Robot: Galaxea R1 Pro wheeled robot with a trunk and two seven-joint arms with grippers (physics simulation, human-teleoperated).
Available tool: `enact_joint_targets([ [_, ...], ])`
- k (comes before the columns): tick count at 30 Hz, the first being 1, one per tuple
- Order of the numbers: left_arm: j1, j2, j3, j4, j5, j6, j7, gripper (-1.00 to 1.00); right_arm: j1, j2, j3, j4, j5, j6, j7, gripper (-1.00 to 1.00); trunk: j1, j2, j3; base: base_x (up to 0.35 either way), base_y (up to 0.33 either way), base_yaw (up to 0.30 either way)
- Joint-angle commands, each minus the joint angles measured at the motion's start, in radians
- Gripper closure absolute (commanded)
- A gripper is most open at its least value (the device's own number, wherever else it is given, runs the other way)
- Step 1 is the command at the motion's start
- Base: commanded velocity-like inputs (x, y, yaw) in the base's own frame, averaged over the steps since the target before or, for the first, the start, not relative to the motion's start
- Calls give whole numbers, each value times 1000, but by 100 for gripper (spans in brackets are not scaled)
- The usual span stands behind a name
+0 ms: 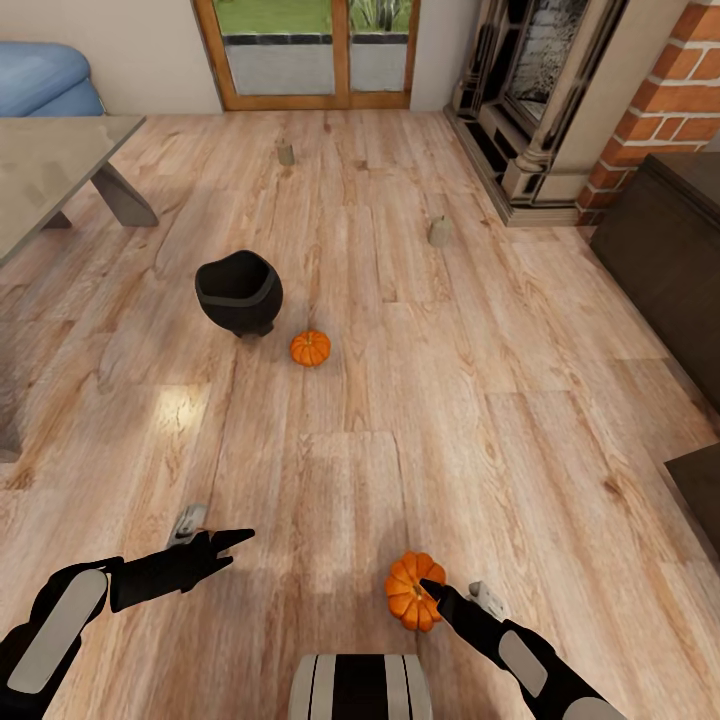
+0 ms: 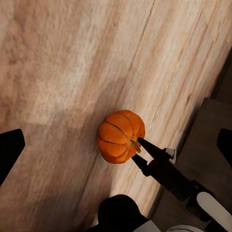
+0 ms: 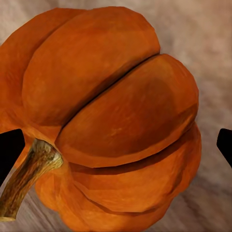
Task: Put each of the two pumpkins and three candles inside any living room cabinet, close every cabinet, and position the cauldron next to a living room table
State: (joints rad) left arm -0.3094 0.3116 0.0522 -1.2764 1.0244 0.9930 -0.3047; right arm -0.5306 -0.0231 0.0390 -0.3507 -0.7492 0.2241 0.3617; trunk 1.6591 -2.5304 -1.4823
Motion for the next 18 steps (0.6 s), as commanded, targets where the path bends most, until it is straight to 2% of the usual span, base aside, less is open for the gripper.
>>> enact_joint_targets([
  [1,0,0,1,0,-7,4,-8,-100,0,-1,4,-1,-10,4,0,-100,0,0,-1,0,9,0],
  [18,0,0,1,0,-7,4,-8,-100,0,-1,4,-1,-10,4,0,-100,0,0,-1,17,23,0],
])
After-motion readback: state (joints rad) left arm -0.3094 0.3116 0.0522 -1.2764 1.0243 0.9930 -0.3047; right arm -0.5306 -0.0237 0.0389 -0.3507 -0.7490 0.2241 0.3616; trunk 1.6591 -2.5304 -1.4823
